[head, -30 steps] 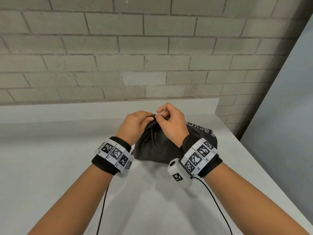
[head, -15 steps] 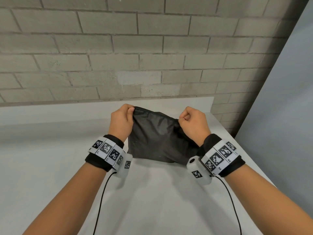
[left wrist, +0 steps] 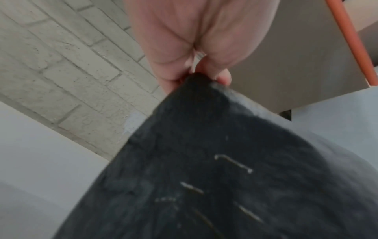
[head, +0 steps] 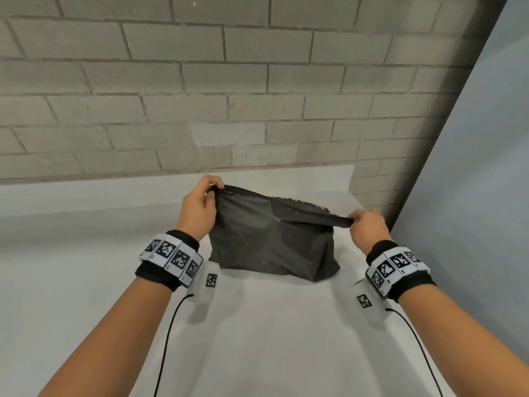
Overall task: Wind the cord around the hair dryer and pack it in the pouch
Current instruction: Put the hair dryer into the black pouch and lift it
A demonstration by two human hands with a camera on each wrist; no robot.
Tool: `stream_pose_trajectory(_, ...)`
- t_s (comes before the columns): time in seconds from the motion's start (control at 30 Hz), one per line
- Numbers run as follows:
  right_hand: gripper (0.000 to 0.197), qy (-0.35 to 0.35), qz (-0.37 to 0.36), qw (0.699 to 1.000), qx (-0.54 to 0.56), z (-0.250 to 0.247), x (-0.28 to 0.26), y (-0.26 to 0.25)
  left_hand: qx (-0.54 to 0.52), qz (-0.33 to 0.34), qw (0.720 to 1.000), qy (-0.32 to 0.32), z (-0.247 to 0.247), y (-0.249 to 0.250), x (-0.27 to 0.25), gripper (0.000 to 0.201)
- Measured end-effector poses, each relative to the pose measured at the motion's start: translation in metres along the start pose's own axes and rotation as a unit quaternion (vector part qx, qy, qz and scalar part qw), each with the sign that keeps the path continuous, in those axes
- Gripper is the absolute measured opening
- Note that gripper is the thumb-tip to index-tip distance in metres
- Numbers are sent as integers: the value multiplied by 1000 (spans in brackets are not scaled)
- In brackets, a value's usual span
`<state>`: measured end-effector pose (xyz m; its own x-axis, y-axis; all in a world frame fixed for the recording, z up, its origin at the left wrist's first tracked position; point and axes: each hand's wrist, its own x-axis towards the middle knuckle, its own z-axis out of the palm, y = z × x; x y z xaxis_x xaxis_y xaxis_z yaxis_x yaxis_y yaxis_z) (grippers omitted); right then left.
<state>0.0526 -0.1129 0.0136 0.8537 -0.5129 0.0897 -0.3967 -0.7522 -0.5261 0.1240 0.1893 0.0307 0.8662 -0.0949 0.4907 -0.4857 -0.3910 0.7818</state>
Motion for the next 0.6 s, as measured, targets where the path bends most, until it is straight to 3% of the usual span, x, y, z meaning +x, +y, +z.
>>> stream_pose_trajectory(0.07,35,4,-15,1000,13,-4,4,-2,-23,4,999,-26,-4,-1,2,44)
stream_pose_trajectory(0.17,31,46,-27,994,100,-17,7,-8,-83,-8,994,-73,-10,-2,-1,43)
stream_pose_trajectory(0.3,28,56,-28,963,262,-29,12,-22,-97,0,976,-193,-13,-11,-5,59)
stream_pose_trajectory(0.37,34,60,-29,951,302,-34,13,-28,-94,-30,970,-222,-12,-15,-6,65)
stream_pose_trajectory(0.43,29,78,-55,946,310,-40,12,-35,-86,-56,972,-209,-12,-17,-7,61)
stream_pose_trajectory(0.5,15,91,-95,943,306,-45,9,-38,-89,-73,981,-157,-14,-17,-6,42)
stream_pose_trajectory(0.6,11,40,-137,932,335,-42,4,-37,-113,-75,989,-65,-15,-18,-3,34)
